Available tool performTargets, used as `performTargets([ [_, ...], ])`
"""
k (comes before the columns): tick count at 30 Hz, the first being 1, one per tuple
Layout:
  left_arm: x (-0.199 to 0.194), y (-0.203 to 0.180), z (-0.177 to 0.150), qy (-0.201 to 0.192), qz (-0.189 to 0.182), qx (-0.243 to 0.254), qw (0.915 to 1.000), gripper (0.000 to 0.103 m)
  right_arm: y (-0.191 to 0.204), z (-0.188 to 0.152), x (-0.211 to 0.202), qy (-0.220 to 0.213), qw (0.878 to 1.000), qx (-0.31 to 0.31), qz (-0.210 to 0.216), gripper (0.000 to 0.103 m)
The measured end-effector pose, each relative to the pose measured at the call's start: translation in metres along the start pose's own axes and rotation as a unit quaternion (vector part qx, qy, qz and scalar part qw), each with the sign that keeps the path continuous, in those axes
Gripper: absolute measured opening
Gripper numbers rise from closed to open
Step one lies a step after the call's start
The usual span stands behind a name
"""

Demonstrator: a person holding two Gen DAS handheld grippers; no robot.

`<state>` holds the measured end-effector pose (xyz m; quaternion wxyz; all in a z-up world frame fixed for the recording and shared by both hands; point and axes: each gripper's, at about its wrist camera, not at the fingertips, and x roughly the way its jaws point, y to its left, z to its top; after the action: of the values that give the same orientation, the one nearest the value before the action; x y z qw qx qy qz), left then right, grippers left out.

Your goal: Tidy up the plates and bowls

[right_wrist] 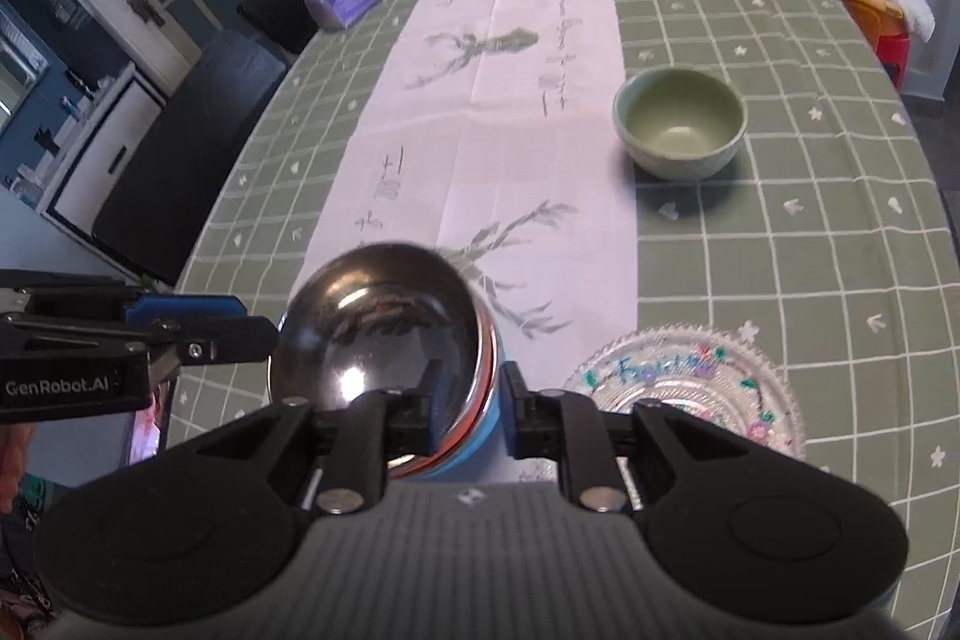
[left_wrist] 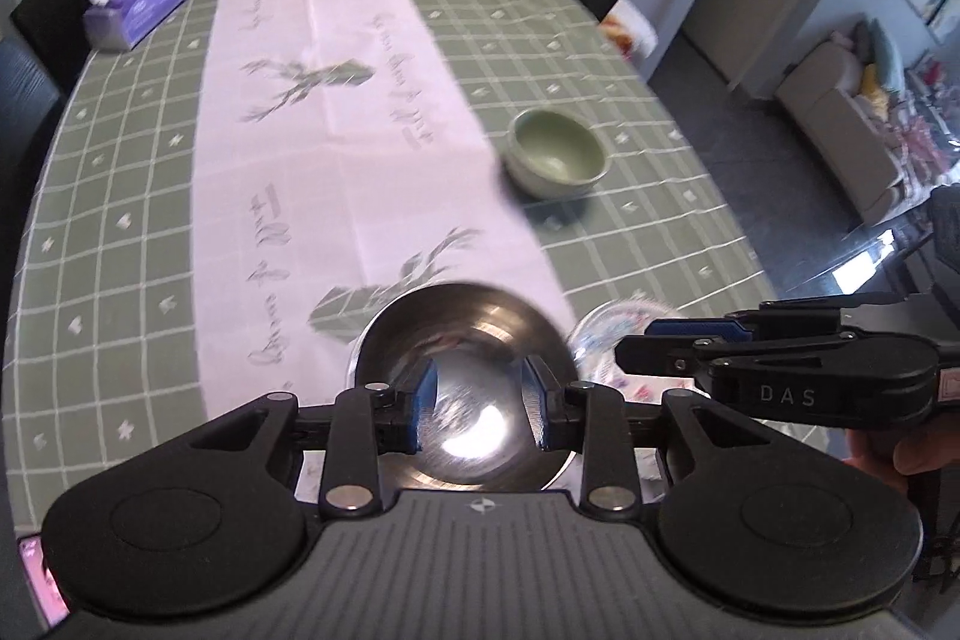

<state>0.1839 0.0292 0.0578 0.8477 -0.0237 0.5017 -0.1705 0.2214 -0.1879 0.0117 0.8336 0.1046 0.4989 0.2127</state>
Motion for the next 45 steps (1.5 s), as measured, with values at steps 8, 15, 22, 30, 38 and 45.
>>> performTargets([
  [8, 0.013, -0.027, 0.018, -0.067, -0.078, -0.001, 0.9947, 0.046, -0.048, 0.007, -0.032, -0.093, 0.993, 0.075, 0.006, 0.032],
  [15, 0.056, -0.039, 0.041, -0.093, -0.060, -0.017, 0.9937, 0.060, -0.092, 0.007, -0.017, -0.154, 0.979, 0.126, -0.046, 0.033],
  [22, 0.104, -0.033, 0.071, -0.073, -0.042, -0.046, 0.9953, 0.065, -0.133, 0.027, 0.019, -0.133, 0.973, 0.184, -0.044, 0.034],
  [30, 0.157, -0.021, 0.103, -0.037, -0.012, -0.085, 0.9957, 0.064, -0.164, 0.055, 0.057, -0.113, 0.962, 0.248, -0.009, 0.034],
  [38, 0.193, -0.018, 0.121, -0.004, 0.009, -0.068, 0.9976, 0.048, -0.173, 0.071, 0.089, -0.085, 0.962, 0.261, -0.003, 0.031],
  [45, 0.212, -0.015, 0.130, 0.013, 0.014, -0.067, 0.9976, 0.038, -0.175, 0.078, 0.099, -0.076, 0.964, 0.254, -0.007, 0.026],
])
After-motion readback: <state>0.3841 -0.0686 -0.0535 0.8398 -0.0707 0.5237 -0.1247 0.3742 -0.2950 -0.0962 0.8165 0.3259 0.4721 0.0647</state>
